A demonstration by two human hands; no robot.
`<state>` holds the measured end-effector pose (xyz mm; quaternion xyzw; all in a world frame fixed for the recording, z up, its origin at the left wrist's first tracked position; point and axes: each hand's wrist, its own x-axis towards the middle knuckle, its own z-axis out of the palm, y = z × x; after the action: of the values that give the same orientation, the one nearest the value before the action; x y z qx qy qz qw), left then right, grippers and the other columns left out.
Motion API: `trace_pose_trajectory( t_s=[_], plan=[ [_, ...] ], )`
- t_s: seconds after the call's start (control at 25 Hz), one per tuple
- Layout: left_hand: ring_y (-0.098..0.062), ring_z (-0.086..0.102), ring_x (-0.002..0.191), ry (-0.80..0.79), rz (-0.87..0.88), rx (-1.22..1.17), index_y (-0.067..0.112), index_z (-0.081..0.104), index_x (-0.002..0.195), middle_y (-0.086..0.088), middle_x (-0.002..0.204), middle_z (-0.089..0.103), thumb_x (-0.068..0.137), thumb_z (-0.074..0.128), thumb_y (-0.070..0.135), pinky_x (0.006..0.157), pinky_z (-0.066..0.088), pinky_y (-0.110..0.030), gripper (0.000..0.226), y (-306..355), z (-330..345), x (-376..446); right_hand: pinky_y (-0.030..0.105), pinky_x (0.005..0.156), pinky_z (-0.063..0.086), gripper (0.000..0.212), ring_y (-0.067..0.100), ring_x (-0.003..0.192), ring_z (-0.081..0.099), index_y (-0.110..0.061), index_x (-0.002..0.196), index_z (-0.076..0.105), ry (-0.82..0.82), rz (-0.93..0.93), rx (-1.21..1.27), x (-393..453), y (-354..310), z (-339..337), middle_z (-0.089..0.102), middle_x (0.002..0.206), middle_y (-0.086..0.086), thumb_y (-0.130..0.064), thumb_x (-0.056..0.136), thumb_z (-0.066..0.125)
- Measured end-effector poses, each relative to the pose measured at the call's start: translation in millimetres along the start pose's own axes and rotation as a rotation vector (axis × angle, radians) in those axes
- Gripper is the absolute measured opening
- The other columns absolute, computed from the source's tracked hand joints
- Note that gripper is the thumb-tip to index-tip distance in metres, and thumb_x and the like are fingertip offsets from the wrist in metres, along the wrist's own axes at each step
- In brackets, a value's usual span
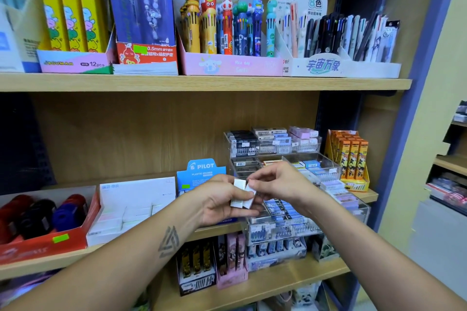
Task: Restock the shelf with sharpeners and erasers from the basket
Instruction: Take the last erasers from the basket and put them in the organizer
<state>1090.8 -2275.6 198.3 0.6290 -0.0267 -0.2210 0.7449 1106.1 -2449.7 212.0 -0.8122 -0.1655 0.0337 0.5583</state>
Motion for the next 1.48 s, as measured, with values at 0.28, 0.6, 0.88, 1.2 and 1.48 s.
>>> trace_pose_trajectory(
  t_s=[0.28,0.6,0.88,1.2,1.48],
  plan=[
    [-0.032,0.067,0.083,0.258,0.072,0.056,0.001,0.060,0.099,-0.019,0.086,0.060,0.091,0.057,-0.012,0.059,0.061,-0.032,0.016,21,-69,-48,0.029,0.068,0.061,0.014,0.027,0.070,0.066,0.003,0.091,0.065,-0.055,0.027,0.360,9,-20,49,0.064,0.077,0.018,0.015,0.082,0.066],
    [-0.026,0.052,0.076,0.486,0.082,0.028,0.002,0.053,0.098,-0.015,0.100,0.049,0.090,0.041,-0.009,0.059,0.057,-0.031,0.018,37,-171,-125,0.012,0.067,0.047,0.010,0.004,0.068,0.061,-0.018,0.074,0.071,-0.004,-0.208,-0.323,44,-29,168,0.071,0.076,-0.008,-0.016,0.075,0.081],
    [-0.041,0.072,0.080,0.567,0.027,0.220,-0.001,0.053,0.111,-0.025,0.109,0.057,0.087,0.065,-0.012,0.053,0.060,-0.032,0.029,22,-196,-133,0.028,0.076,0.056,0.008,0.008,0.075,0.069,-0.022,0.072,0.076,-0.105,-0.245,-0.452,59,-25,212,0.074,0.074,-0.006,-0.020,0.076,0.083],
    [-0.039,0.072,0.079,0.589,0.037,0.243,-0.003,0.065,0.105,-0.020,0.089,0.056,0.089,0.056,-0.016,0.061,0.062,-0.030,0.022,21,-201,-133,0.023,0.073,0.046,0.007,0.009,0.078,0.059,-0.021,0.081,0.078,-0.068,-0.329,-0.643,60,-16,229,0.063,0.082,-0.010,-0.028,0.080,0.080],
    [-0.037,0.071,0.071,0.556,0.032,0.293,-0.005,0.059,0.108,-0.018,0.081,0.060,0.087,0.062,-0.013,0.061,0.061,-0.028,0.022,16,-194,-136,0.026,0.085,0.054,0.030,0.010,0.083,0.067,-0.019,0.111,0.071,-0.126,-0.218,-0.353,53,-26,213,0.068,0.096,-0.007,-0.016,0.082,0.077]
  ],
)
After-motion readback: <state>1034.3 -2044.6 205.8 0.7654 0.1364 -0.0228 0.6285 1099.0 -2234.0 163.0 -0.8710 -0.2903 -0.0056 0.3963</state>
